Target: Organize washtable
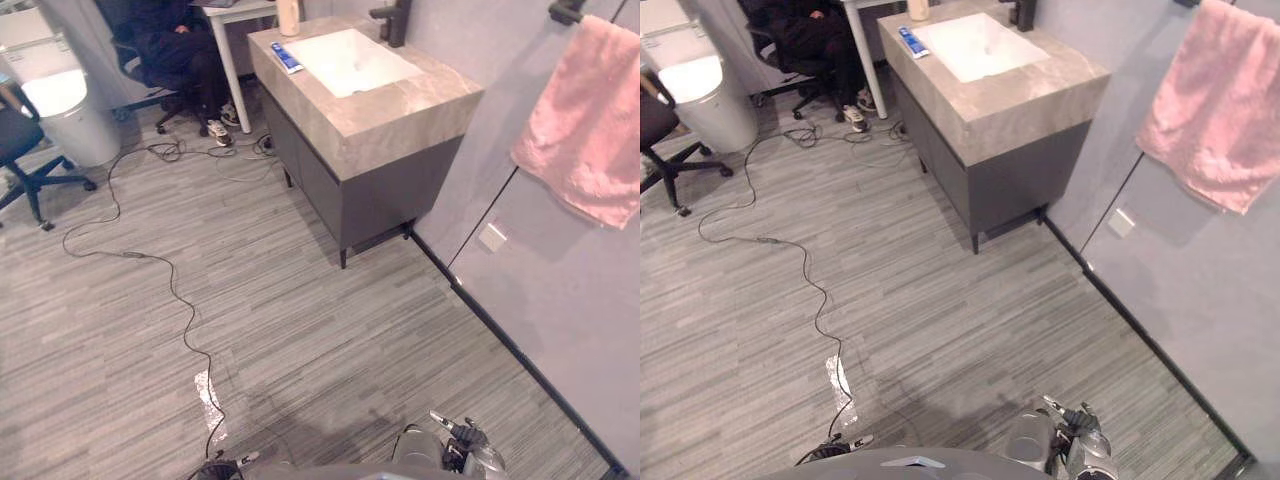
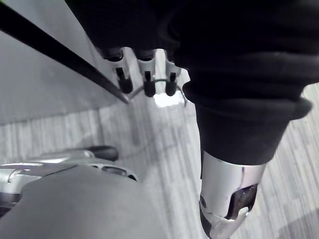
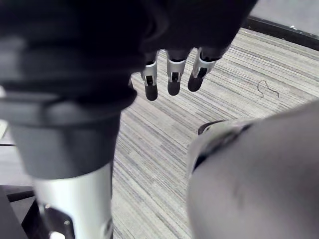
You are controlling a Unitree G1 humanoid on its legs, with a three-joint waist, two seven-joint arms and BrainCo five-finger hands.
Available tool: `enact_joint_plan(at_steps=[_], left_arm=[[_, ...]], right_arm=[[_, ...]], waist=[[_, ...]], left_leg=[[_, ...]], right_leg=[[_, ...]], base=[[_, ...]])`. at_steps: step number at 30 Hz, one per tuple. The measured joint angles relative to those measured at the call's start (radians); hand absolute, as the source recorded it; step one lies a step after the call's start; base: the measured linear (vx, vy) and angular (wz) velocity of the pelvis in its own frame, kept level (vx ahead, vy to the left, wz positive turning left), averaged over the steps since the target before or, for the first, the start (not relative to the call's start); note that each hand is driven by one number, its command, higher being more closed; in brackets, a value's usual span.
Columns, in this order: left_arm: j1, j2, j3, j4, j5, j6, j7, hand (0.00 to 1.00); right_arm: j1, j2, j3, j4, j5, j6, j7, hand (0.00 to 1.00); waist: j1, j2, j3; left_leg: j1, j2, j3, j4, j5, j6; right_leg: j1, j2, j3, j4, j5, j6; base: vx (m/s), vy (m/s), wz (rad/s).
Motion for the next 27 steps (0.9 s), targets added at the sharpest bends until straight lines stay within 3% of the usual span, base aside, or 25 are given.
enact_joint_plan(at_steps=[3, 4, 5, 8, 13, 17, 21, 23, 24, 26, 27], left_arm=[[0.001, -0.005, 0.058, -0.004, 0.007, 0.002, -0.002, 0.00], [0.001, -0.001, 0.082, 0.000, 0.009, 0.002, -0.004, 0.00], [-0.001, -0.003, 0.084, 0.010, 0.009, 0.004, -0.004, 0.00], [-0.001, -0.021, 0.118, 0.014, 0.027, 0.009, -0.003, 0.00], [-0.002, -0.022, 0.116, 0.036, 0.028, 0.008, -0.004, 0.00], [-0.001, 0.001, 0.115, 0.043, 0.028, 0.008, -0.004, 0.00], [-0.007, 0.011, 0.122, 0.033, 0.027, 0.007, -0.005, 0.00], [-0.019, -0.009, 0.150, -0.004, 0.027, 0.007, -0.005, 0.00], [-0.023, -0.034, 0.182, -0.035, 0.025, 0.002, -0.006, 0.00], [-0.019, -0.066, 0.232, -0.075, 0.015, 0.003, -0.006, 0.00], [-0.014, -0.071, 0.237, -0.079, 0.002, 0.002, -0.005, 0.00]], right_arm=[[0.046, 0.018, 0.004, -0.024, 0.000, -0.001, 0.003, 0.00], [0.051, 0.028, 0.002, -0.020, -0.001, -0.001, 0.005, 0.00], [0.045, 0.033, -0.002, -0.018, 0.000, -0.001, 0.008, 0.00], [0.044, 0.024, -0.040, -0.010, -0.003, 0.000, 0.010, 0.00], [0.041, 0.010, -0.036, 0.019, -0.013, -0.001, 0.011, 0.00], [0.050, 0.028, -0.036, 0.030, -0.014, 0.001, 0.012, 0.00], [0.063, 0.042, -0.033, 0.027, -0.014, 0.002, 0.011, 0.00], [0.060, 0.038, -0.026, 0.014, -0.014, 0.000, 0.012, 0.00], [0.059, 0.030, -0.025, 0.015, -0.014, 0.001, 0.011, 0.00], [0.053, 0.010, -0.019, 0.007, -0.014, 0.000, 0.012, 0.00], [0.054, 0.002, -0.019, 0.006, -0.015, 0.000, 0.012, 0.00]], waist=[[0.019, -0.022, -0.024], [0.025, -0.048, -0.047], [0.026, -0.041, -0.043], [0.023, -0.016, -0.050], [0.026, -0.015, -0.065], [0.026, -0.049, -0.084], [0.028, -0.059, -0.091], [0.021, -0.041, -0.080], [0.028, -0.034, -0.062], [0.040, -0.010, -0.032], [0.044, 0.003, -0.028]], left_leg=[[-0.028, 0.013, -0.050, -0.002, 0.012, -0.021], [-0.065, 0.016, -0.074, -0.005, 0.026, -0.034], [-0.071, 0.025, -0.083, -0.009, 0.037, -0.041], [-0.059, 0.067, -0.104, -0.074, 0.089, -0.042], [-0.034, 0.069, -0.103, -0.088, 0.090, -0.043], [-0.055, 0.051, -0.105, -0.083, 0.090, -0.043], [-0.072, 0.043, -0.113, -0.050, 0.086, -0.038], [-0.151, 0.055, -0.136, 0.101, 0.029, -0.029], [-0.215, 0.072, -0.141, 0.265, -0.019, -0.027], [-0.370, 0.109, -0.141, 0.607, -0.020, -0.003], [-0.402, 0.123, -0.141, 0.672, -0.001, 0.000]], right_leg=[[0.011, 0.030, 0.068, -0.013, -0.073, 0.008], [0.037, 0.036, 0.066, -0.107, -0.132, 0.022], [0.040, 0.045, 0.057, -0.132, -0.135, 0.036], [0.075, 0.089, 0.013, -0.190, -0.097, 0.023], [0.144, 0.098, 0.004, -0.297, -0.043, 0.025], [0.146, 0.085, 0.004, -0.345, -0.010, 0.031], [0.160, 0.076, -0.001, -0.353, -0.022, 0.020], [0.146, 0.087, 0.004, -0.297, -0.085, 0.008], [0.142, 0.091, -0.001, -0.246, -0.110, 0.006], [0.146, 0.089, -0.023, -0.161, -0.166, 0.014], [0.153, 0.092, -0.028, -0.149, -0.177, 0.012]], base=[[0.05, -0.125, 0.52], [0.05, -0.191, 0.43], [0.06, -0.203, 0.43], [0.07, -0.102, 0.26], [0.06, 0.049, 0.03], [-0.01, 0.088, 0.00], [-0.04, 0.021, 0.14], [-0.05, -0.016, 0.54], [-0.14, 0.034, 0.53], [-0.15, 0.066, 0.41], [-0.06, 0.058, 0.28]])
